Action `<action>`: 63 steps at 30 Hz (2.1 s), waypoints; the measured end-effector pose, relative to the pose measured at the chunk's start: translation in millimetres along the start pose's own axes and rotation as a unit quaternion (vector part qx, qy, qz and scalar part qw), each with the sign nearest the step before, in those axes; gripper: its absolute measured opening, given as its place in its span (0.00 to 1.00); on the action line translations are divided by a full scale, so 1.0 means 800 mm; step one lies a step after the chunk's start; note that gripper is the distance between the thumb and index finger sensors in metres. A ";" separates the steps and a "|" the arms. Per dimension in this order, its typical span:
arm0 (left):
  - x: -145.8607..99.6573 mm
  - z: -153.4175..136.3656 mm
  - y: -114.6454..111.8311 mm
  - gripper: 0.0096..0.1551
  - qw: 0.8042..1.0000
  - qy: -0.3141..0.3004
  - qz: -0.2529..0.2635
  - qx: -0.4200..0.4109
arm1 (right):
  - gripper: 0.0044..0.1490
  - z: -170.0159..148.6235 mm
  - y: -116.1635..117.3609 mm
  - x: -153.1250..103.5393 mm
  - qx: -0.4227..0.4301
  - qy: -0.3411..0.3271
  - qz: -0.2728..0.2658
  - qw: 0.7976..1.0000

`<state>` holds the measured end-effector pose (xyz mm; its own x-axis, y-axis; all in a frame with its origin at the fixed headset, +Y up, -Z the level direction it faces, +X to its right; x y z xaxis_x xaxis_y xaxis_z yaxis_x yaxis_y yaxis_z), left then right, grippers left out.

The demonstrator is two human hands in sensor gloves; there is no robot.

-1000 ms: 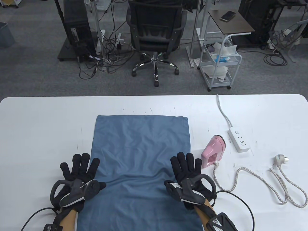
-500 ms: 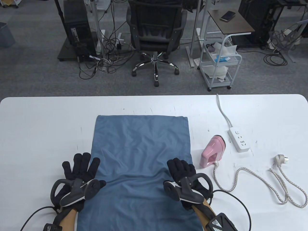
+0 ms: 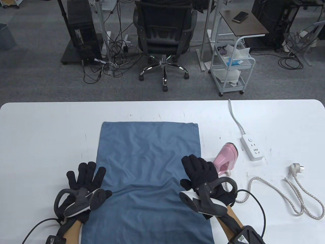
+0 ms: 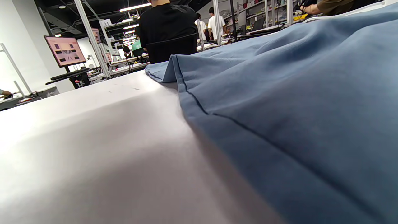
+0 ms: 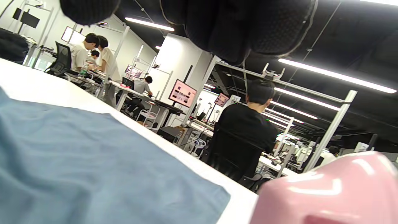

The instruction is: Iron pillowcase with electric iron on table

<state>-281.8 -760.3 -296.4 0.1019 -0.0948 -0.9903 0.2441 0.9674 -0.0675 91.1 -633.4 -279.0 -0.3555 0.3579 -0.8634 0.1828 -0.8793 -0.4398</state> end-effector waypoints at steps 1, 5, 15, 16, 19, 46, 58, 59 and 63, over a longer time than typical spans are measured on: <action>0.000 0.000 -0.001 0.55 1.000 0.000 -0.003 -0.001 | 0.51 -0.012 -0.002 0.002 0.005 0.009 -0.001 1.000; 0.001 -0.002 -0.002 0.55 1.000 0.004 -0.009 -0.006 | 0.53 -0.051 -0.004 0.009 0.014 0.039 0.005 0.999; 0.001 -0.004 -0.002 0.55 1.000 0.012 -0.016 -0.010 | 0.48 -0.188 0.017 0.024 -0.015 0.154 0.044 0.987; 0.002 -0.004 -0.003 0.55 1.000 0.012 -0.018 -0.008 | 0.47 -0.201 0.022 0.024 -0.014 0.164 0.053 0.985; 0.002 -0.004 -0.004 0.55 1.000 0.013 -0.021 -0.002 | 0.45 -0.244 0.046 0.027 -0.016 0.201 0.084 0.976; 0.005 -0.004 -0.010 0.55 0.998 0.028 -0.053 0.026 | 0.49 -0.395 0.294 -0.075 -0.134 0.381 0.416 0.815; 0.004 -0.005 -0.007 0.55 0.998 0.026 -0.048 0.027 | 0.49 -0.385 0.293 -0.073 -0.193 0.362 0.431 0.804; 0.004 -0.005 -0.008 0.55 0.998 0.026 -0.048 0.027 | 0.49 -0.385 0.292 -0.073 -0.194 0.359 0.430 0.805; 0.004 -0.004 -0.008 0.55 0.998 0.024 -0.046 0.026 | 0.48 -0.383 0.287 -0.073 -0.185 0.365 0.432 0.804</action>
<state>-286.5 -766.1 -299.8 0.0299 -0.1700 -0.9850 0.2997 0.9416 -0.1534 434.5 -760.0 -404.9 0.6574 -0.1284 -0.7425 0.3808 -0.7937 0.4744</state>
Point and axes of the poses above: the tracker on the back of each hand, its own z axis roughly to the thumb side, its own x axis roughly from the wrist to the fingertips, y = z × x, the point moved 1 cm from there along x, roughly from the wrist to the fingertips, and after that the axes turned 7 degrees about y, right-handed, at the moved point
